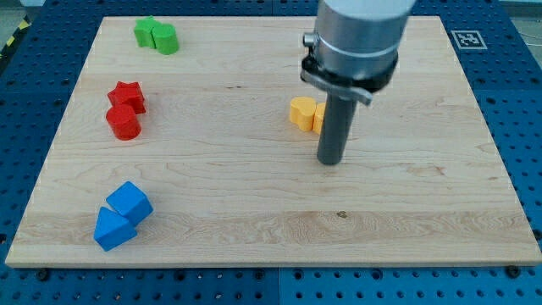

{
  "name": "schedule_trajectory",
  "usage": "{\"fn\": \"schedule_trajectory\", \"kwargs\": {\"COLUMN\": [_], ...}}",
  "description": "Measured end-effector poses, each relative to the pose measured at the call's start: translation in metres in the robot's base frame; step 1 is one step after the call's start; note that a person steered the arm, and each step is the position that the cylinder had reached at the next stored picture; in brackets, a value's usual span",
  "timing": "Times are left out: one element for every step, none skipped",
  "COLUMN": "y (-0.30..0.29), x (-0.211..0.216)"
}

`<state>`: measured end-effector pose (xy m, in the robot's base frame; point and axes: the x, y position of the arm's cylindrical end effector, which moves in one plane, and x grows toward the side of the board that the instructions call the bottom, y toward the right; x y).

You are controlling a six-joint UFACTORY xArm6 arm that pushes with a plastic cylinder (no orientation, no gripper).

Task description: Move your arm towards red circle

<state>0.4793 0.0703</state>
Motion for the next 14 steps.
{"fn": "schedule_trajectory", "kwargs": {"y": [0.000,0.000,0.000,-0.004,-0.016,-0.036,-0.040,-0.061,-0.102,-0.152,-0.184,-0.190,-0.191,-0.192], "x": [-0.006,-0.026,-0.025,0.000,0.005,0.020,0.022,0.029,0.044,0.046,0.044,0.042,0.042,0.042]}}
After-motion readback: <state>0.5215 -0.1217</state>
